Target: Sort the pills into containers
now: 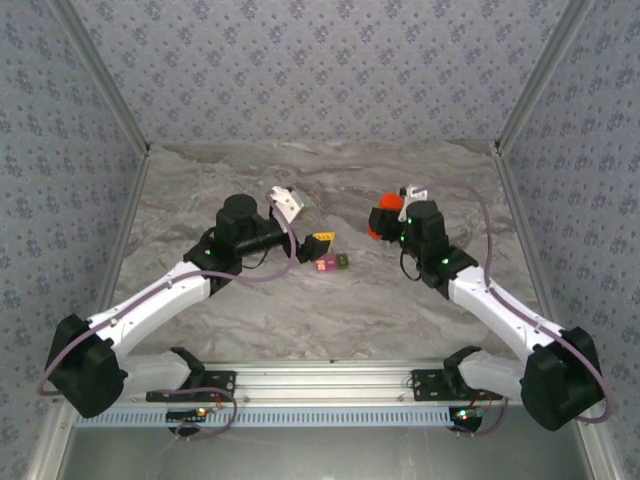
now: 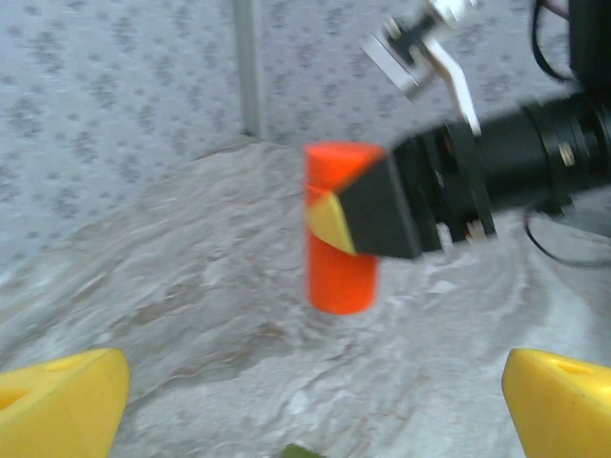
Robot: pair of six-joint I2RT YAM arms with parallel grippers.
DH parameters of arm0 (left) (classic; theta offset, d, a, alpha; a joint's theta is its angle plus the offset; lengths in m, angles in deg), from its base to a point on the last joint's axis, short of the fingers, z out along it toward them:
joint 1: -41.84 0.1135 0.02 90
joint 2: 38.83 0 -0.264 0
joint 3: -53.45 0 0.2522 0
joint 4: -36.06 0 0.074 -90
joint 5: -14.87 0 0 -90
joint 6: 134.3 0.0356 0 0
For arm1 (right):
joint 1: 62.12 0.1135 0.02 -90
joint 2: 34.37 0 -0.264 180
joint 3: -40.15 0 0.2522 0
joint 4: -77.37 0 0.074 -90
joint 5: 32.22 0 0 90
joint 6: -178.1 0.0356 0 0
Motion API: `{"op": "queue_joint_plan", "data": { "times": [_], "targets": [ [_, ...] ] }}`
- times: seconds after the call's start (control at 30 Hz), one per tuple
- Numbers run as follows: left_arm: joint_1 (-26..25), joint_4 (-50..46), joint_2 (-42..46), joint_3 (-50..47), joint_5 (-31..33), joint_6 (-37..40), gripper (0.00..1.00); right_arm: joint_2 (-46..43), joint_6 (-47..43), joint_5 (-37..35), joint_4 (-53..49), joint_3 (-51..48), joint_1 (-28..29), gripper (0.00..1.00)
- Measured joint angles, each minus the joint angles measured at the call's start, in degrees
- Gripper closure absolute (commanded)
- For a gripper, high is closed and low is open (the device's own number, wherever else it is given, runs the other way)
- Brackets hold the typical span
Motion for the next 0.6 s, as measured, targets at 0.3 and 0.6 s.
{"op": "queue_joint_plan", "data": {
  "times": [0.3,0.6],
  "targets": [
    [0.02,0.98,2.62,-2.43,10.51,-0.20,0.00,8.37,-1.42,-16.57,11.04,-10.27,0.09,0.66],
    [0.02,1.16,2.64,-3.13,13.22,-0.72,0.00,14.82,-0.76,-24.35,17.73,-11.82,0.11,0.61]
  ]
}}
